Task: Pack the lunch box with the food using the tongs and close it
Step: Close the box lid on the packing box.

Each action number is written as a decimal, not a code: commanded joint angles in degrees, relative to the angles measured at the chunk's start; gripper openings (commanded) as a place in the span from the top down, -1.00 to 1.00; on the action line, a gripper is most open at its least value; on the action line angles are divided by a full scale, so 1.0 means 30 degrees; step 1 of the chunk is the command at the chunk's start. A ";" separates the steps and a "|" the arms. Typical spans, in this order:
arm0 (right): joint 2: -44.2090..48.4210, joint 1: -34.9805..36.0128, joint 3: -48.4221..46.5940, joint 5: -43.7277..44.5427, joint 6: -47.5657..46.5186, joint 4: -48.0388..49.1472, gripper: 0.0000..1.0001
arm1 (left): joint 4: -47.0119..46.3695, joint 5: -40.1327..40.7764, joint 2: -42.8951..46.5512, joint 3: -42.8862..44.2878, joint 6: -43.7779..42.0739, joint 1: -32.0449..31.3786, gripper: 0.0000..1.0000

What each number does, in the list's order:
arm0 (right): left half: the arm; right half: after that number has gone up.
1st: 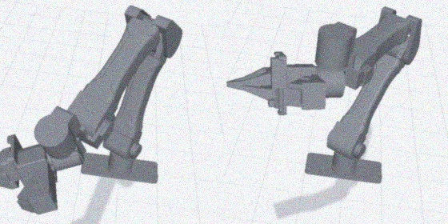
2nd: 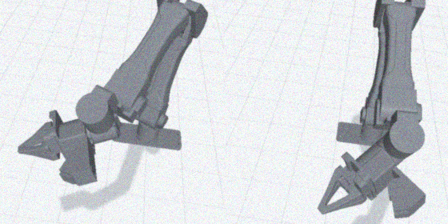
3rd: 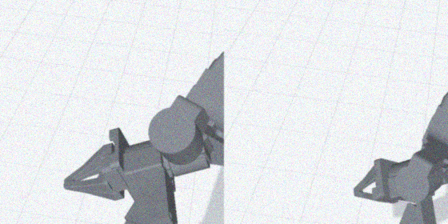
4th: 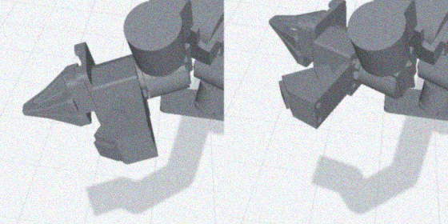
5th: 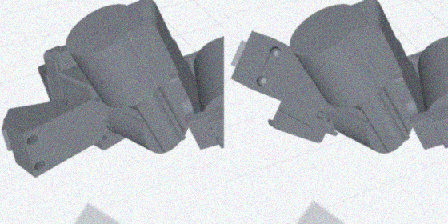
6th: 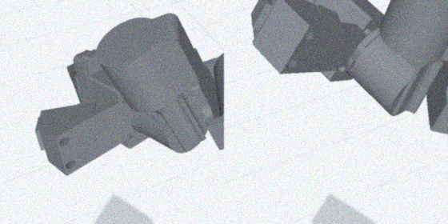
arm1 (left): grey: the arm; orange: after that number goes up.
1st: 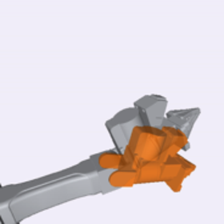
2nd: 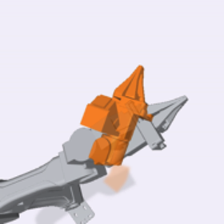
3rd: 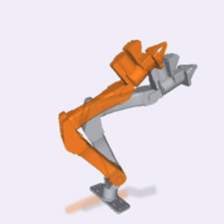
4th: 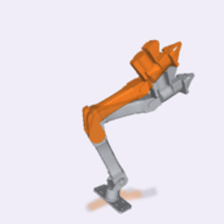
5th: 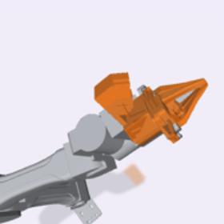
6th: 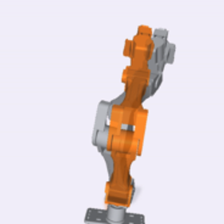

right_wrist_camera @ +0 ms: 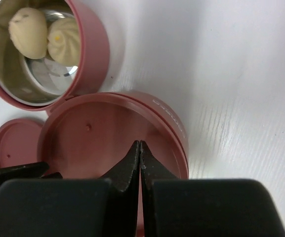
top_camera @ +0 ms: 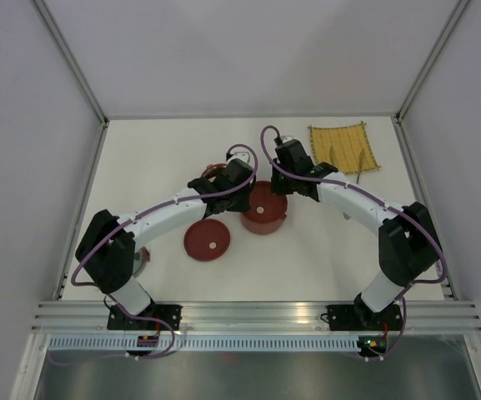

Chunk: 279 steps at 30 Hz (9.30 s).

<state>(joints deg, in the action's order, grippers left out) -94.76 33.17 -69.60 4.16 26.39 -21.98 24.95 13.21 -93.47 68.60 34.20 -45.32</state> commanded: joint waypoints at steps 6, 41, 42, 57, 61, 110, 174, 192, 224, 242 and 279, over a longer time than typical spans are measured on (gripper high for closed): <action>0.0766 0.0077 -0.2814 -0.1300 -0.1004 -0.1492 0.62 | 0.3548 -0.0740 0.3410 0.1920 -0.1643 0.0574 -0.23; -0.2369 0.0839 0.1256 0.1717 -0.2032 -0.3309 0.94 | 0.1003 -0.3845 0.1071 0.2769 -0.2814 0.0842 0.49; -0.2165 0.0839 0.1374 0.1776 -0.1885 -0.3251 0.94 | 0.0333 -0.3993 0.0663 0.2653 -0.2843 0.0665 0.57; -0.2075 0.0809 0.1990 0.1396 -0.0975 -0.3220 0.96 | 0.1761 -0.1094 -0.3499 0.0162 -0.0531 -0.1123 0.95; -0.1900 0.0809 0.2048 0.1424 -0.0800 -0.3455 0.96 | 0.1674 -0.1445 -0.4203 -0.0569 0.0756 -0.1153 0.95; 0.0180 -0.0919 -0.0735 -0.0510 -0.2147 -0.4539 0.97 | 0.0590 -0.0068 0.0629 -0.0189 -0.0558 -0.3030 0.95; 0.0298 -0.1974 -0.1525 0.0312 -0.2528 -0.6825 0.30 | -0.0407 0.0225 -0.0894 0.0923 -0.0001 -0.0655 0.68; 0.2173 -0.1945 -0.2754 -0.0510 -0.1620 -0.7145 0.99 | -0.0173 -0.0010 -0.0484 0.3089 -0.1759 -0.0626 0.82; 0.3053 -0.1945 -0.0002 -0.1741 0.0549 -0.7147 0.99 | 0.1499 -0.2822 -0.1537 0.4118 -0.2756 0.0518 0.83; 0.2438 -0.1974 0.0760 -0.0567 0.0548 -0.6151 0.99 | -0.0729 -0.0656 -0.2710 0.2505 -0.2433 0.0136 0.85; 0.3491 -0.1798 0.3717 -0.0919 -0.0008 -0.3925 0.21 | -0.2721 0.4091 0.0745 -0.0776 -0.3400 -0.1358 0.21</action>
<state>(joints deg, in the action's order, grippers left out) -84.82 27.05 -60.90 2.33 26.33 -33.43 16.56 22.37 -94.80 66.94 25.67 -49.32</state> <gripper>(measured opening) 0.391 0.386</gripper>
